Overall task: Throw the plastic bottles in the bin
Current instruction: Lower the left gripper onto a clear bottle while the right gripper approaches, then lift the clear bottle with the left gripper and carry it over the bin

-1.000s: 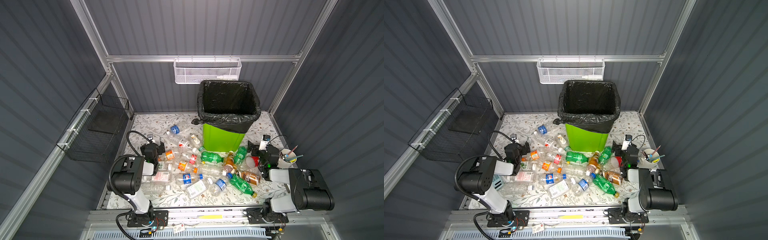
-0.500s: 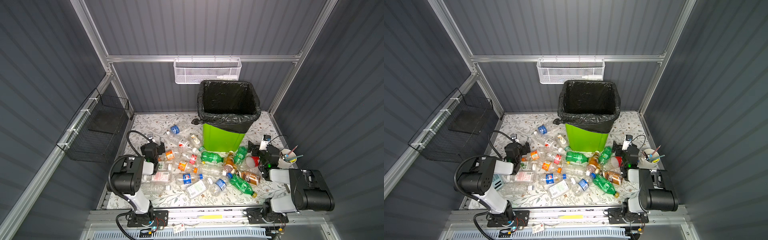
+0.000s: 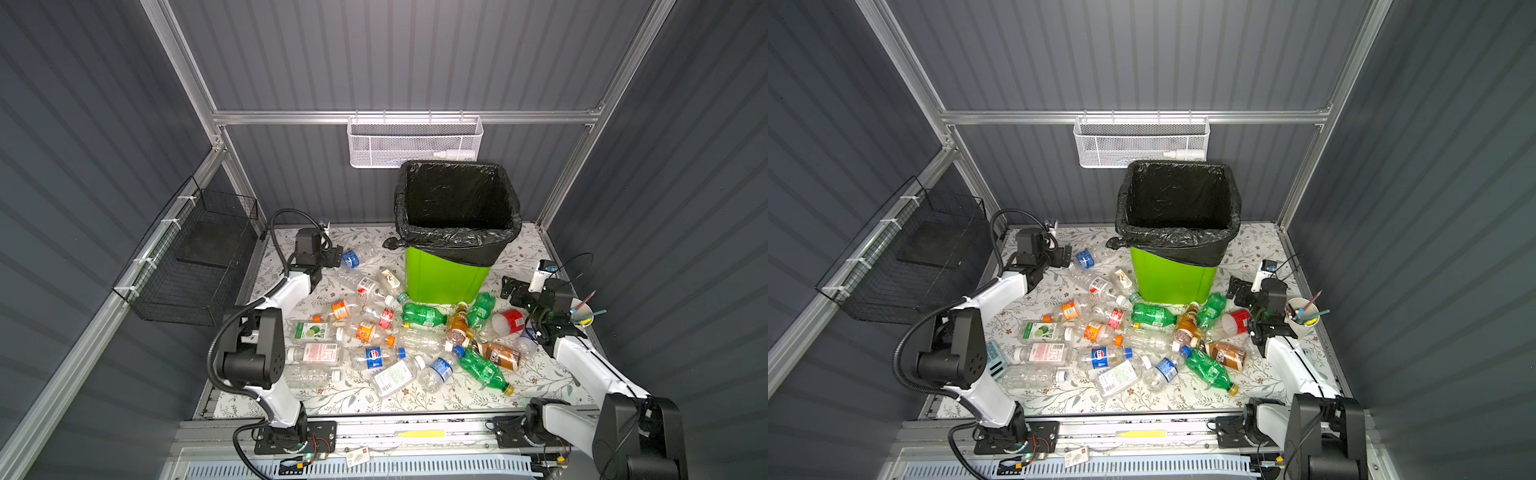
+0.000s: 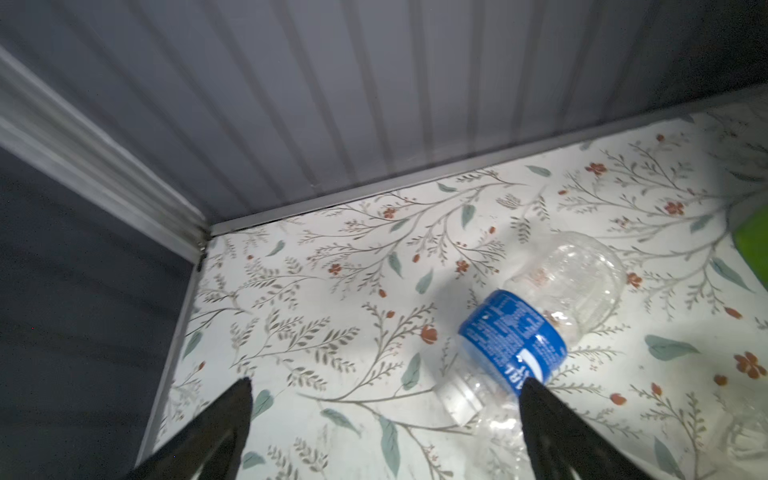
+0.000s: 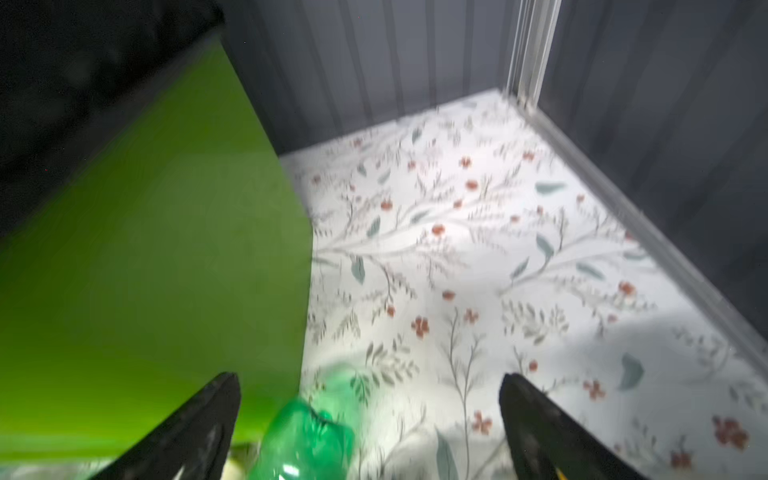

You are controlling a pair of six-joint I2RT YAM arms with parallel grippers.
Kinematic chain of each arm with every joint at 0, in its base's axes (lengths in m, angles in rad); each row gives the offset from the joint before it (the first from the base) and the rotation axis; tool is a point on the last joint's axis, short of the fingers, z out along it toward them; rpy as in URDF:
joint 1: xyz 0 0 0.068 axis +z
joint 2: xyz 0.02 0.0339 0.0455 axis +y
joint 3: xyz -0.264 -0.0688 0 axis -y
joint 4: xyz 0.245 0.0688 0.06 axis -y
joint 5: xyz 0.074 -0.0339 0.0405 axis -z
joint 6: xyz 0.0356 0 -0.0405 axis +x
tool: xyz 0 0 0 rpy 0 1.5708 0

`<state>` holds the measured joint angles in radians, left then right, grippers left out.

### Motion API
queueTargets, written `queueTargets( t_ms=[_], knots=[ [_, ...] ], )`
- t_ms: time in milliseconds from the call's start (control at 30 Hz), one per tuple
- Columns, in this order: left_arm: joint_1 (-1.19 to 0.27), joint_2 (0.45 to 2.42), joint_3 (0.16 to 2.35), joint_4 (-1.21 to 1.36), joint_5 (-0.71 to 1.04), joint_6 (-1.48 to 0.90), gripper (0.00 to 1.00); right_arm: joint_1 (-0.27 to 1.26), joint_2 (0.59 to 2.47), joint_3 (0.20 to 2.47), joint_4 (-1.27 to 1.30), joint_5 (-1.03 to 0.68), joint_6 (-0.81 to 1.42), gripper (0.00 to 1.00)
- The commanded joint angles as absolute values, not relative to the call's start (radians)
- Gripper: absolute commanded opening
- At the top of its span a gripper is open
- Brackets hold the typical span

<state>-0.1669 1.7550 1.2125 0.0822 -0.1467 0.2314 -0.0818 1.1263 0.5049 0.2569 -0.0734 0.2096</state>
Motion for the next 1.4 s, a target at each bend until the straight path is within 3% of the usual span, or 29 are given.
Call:
queueTargets(
  t_ms=[0,300,1033,1367],
  knots=[
    [-0.203,1.863,1.345,-0.147,-0.052,0.343,1.0,-0.084,1.144,0.554,0.132,-0.115,0.232,0.99],
    [-0.231,2.083,1.631,-0.375,0.044,0.4,0.98,-0.086,1.183,0.597,0.05,-0.135,0.227,0.99],
    [-0.233,2.348,1.951,-0.507,0.029,0.364,0.93,-0.086,1.176,0.607,-0.007,-0.114,0.224,0.99],
    [-0.233,2.393,2.005,-0.551,0.06,0.351,0.59,-0.086,1.184,0.621,-0.018,-0.112,0.221,0.99]
  ],
)
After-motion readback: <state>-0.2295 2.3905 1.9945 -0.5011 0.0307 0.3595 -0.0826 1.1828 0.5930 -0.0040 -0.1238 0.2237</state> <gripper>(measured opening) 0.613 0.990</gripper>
